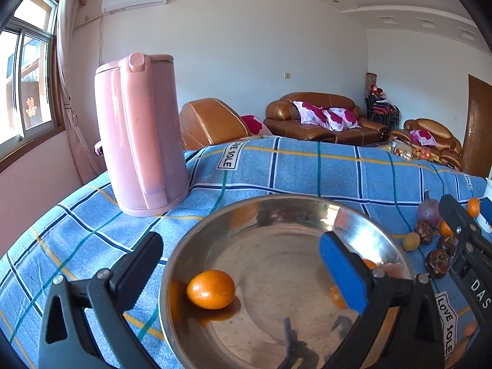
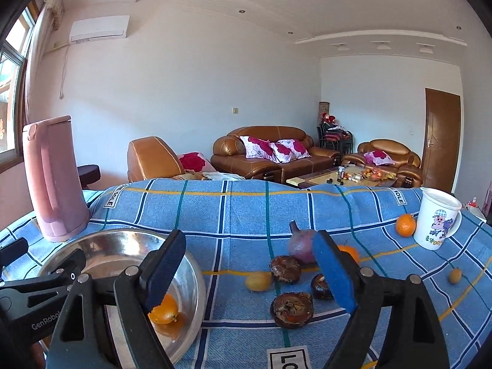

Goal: Organize fruits
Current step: 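Withdraw both grippers from the bowl toward the remaining fruits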

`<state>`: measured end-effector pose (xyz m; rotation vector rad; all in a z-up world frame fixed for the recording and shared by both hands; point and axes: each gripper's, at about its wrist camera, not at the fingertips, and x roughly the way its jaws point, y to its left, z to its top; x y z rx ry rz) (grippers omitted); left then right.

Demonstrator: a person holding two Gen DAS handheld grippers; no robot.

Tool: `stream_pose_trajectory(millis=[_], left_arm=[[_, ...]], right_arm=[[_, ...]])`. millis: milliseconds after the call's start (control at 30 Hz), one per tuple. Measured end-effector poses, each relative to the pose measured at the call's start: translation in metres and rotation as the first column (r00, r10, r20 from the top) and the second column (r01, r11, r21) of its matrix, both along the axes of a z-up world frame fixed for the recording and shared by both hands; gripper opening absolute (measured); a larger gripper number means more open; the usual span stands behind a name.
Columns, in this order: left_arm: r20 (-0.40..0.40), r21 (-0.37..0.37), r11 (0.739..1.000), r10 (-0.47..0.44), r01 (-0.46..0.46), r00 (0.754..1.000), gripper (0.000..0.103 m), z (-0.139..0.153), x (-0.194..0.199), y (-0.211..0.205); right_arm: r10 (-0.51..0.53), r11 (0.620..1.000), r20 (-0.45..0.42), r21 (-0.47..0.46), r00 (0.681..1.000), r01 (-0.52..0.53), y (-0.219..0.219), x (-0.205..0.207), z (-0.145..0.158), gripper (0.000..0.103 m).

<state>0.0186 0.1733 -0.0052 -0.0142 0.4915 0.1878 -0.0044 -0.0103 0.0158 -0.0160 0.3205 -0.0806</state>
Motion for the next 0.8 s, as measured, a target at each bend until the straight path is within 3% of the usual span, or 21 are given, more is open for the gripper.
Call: stream_pose_trajectory(millis=[200, 400, 667, 800], left_arm=[[0.016, 0.024, 1.000, -0.007, 0.007, 1.000, 0.103, 0.002, -0.005, -0.008], [0.009, -0.006, 0.999, -0.042, 0.042, 0.999, 0.103, 0.002, -0.010, -0.020], [0.008, -0.018, 0.991, -0.134, 0.134, 0.991, 0.103, 0.002, -0.020, -0.068], [-0.003, 0.016, 0.980, -0.197, 0.197, 0.980, 0.103, 0.001, -0.021, -0.104]], right_arm=[[-0.039, 0.999, -0.026, -0.023, 0.999, 0.038, -0.022, -0.005, 0.000, 0.086], [-0.101, 0.995, -0.050, -0.022, 0.994, 0.100, -0.062, -0.012, -0.002, 0.086], [-0.207, 0.978, -0.081, -0.014, 0.975, 0.207, -0.125, -0.023, -0.003, 0.085], [-0.268, 0.963, -0.116, 0.002, 0.956, 0.270, -0.163, -0.030, -0.005, 0.085]])
